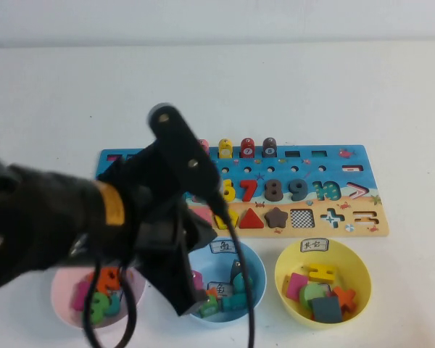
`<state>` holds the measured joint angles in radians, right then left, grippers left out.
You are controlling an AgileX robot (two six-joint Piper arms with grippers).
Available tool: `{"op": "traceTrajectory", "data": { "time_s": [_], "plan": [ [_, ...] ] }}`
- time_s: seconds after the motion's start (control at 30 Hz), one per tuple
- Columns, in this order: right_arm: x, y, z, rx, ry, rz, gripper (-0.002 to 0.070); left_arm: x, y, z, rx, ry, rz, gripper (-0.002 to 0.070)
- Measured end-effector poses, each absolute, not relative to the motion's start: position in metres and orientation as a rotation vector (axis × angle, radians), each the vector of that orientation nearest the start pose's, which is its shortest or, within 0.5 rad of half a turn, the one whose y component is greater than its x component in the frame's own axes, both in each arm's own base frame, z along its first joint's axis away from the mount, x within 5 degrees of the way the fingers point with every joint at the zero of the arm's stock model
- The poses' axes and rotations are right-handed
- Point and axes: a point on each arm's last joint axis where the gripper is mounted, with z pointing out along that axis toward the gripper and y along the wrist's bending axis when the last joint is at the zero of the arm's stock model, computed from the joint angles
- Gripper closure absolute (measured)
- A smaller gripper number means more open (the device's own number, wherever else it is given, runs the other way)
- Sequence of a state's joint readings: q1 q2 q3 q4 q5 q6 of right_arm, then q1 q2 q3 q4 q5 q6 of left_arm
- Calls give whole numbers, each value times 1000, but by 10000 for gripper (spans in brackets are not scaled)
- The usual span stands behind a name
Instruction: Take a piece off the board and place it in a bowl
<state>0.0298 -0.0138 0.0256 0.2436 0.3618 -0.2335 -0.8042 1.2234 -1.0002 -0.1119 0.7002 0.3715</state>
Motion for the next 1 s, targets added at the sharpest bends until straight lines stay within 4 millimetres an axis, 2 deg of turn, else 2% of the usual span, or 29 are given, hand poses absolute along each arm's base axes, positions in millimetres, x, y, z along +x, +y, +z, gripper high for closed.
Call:
{"op": "traceTrajectory", "data": {
  "time_s": [0.23, 0.43, 0.83, 0.97, 1.0],
  "plan": [
    [52, 9, 174, -92, 1845, 96, 694, 132, -142, 301, 990, 1915, -439, 676],
    [52, 9, 174, -92, 1845, 96, 694, 108, -115, 278, 873, 1818, -489, 676],
    [52, 9, 174, -92, 1845, 96, 694, 104, -109, 276, 813, 1734, -512, 676],
    [52, 9, 174, -92, 1845, 96, 694, 103, -106, 266, 795, 1632, -489, 676],
    [52, 9, 174, -92, 1845, 96, 694, 100, -102, 259, 791, 1604, -480, 676]
  ]
}}
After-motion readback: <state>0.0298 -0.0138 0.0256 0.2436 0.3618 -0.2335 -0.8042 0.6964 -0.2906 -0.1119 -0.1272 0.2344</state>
